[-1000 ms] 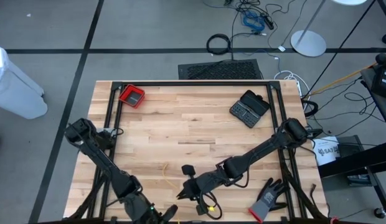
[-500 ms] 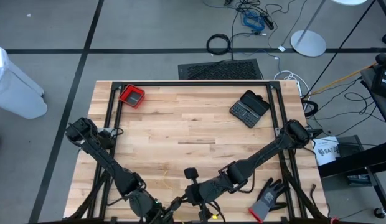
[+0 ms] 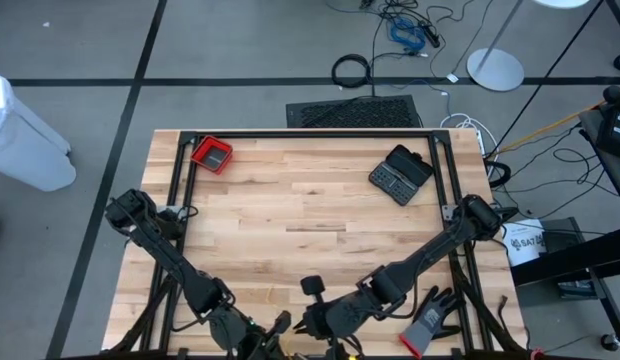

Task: Coil cords
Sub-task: Coil the yellow cable wire onto the spool

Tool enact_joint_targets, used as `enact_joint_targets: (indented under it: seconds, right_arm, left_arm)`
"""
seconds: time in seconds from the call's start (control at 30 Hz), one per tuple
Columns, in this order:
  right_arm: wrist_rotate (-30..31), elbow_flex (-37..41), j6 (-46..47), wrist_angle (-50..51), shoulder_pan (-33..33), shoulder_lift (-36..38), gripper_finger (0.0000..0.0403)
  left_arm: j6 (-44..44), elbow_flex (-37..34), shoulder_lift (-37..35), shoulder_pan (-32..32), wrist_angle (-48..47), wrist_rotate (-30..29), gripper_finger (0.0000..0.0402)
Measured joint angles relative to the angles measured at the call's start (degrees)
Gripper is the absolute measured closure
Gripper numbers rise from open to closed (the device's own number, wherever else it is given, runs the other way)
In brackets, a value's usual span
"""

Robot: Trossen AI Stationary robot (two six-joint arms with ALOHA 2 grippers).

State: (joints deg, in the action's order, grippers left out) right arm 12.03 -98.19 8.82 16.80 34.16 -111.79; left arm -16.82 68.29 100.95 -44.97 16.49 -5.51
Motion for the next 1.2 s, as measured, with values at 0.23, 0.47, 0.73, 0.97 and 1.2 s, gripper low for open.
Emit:
enact_joint_targets:
  seconds: [0.23,0.47,0.73,0.97,1.2]
  right_arm:
    - [0.15,0.02,-0.24,0.31,0.78,0.68,0.0402]
    - [0.28,-3.7,-0.13,4.77,2.4,0.9,0.0402]
    - [4.62,-8.56,-0.04,11.6,6.15,0.84,0.0402]
    - [7.64,-11.54,2.47,16.79,8.55,0.86,0.0402]
    - [7.61,-11.91,3.74,18.08,9.6,0.81,0.0402]
  left_arm:
    - [0.67,-0.04,-0.04,0.0,-4.03,-4.22,0.04]
    - [2.01,-0.04,-1.38,0.0,-5.93,-8.7,0.04]
    - [4.58,-0.04,-4.23,-0.51,-10.23,-11.5,0.04]
    - [4.59,-0.04,-5.98,-1.9,-13.16,-16.91,0.04]
    - [6.01,-0.04,-8.65,-4.12,-16.2,-23.36,0.04]
